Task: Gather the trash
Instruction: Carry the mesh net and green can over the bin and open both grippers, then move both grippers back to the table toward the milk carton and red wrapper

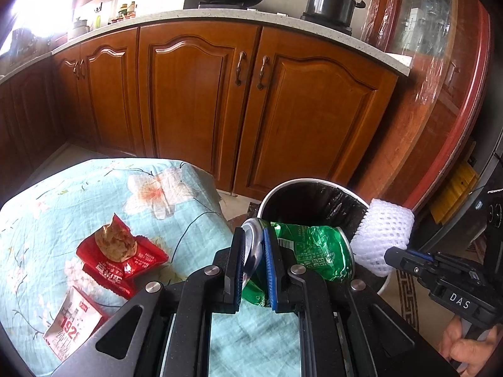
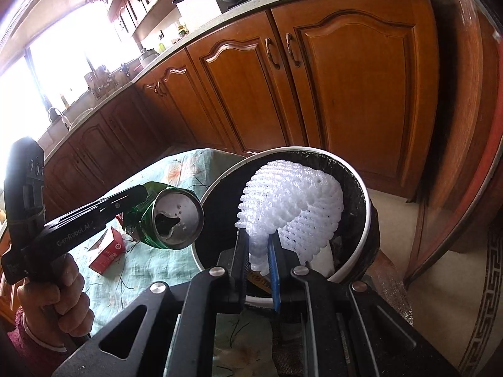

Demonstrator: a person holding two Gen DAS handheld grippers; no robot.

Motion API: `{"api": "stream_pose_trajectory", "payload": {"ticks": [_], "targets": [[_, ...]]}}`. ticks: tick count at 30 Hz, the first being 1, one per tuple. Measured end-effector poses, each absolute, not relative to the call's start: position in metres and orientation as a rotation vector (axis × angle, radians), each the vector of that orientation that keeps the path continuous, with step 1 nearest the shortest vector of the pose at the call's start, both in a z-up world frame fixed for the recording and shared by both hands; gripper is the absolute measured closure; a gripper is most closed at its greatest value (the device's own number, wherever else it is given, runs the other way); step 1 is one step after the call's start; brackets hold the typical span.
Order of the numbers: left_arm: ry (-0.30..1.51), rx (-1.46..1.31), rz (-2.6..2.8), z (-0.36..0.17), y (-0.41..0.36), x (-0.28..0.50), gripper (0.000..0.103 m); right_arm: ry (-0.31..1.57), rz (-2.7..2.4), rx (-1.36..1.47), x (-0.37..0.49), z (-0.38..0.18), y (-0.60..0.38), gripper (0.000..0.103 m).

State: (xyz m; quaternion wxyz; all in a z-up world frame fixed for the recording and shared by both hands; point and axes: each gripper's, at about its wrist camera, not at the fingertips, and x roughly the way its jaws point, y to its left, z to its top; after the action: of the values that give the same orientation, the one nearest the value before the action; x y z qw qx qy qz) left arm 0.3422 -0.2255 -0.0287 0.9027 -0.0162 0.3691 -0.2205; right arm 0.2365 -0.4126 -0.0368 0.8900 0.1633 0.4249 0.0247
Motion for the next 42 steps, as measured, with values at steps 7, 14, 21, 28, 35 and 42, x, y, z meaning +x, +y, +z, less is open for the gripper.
{"api": "stream_pose_trajectory", "payload": {"ticks": [7, 14, 21, 28, 35, 42], "targets": [[0.771, -0.011, -0.449, -0.032, -0.24, 0.358, 0.092, 0.9, 0.05, 0.327, 0.247, -0.038, -0.418, 0.091], [0.784, 0.031, -0.443, -0.039, -0.258, 0.371, 0.092, 0.932, 0.049, 0.31, 0.254, -0.044, -0.416, 0.09], [0.806, 0.065, -0.451, -0.045, -0.277, 0.382, 0.092, 0.959, 0.051, 0.309, 0.26, -0.051, -0.419, 0.09], [0.811, 0.131, -0.471, -0.048, -0.295, 0.384, 0.092, 0.989, 0.054, 0.295, 0.266, -0.056, -0.422, 0.088], [0.838, 0.112, -0.476, -0.048, -0.298, 0.384, 0.078, 1.003, 0.066, 0.315, 0.268, -0.058, -0.426, 0.061], [0.807, 0.039, -0.47, -0.038, -0.269, 0.367, 0.067, 0.989, 0.068, 0.333, 0.257, -0.057, -0.426, 0.057]]}}
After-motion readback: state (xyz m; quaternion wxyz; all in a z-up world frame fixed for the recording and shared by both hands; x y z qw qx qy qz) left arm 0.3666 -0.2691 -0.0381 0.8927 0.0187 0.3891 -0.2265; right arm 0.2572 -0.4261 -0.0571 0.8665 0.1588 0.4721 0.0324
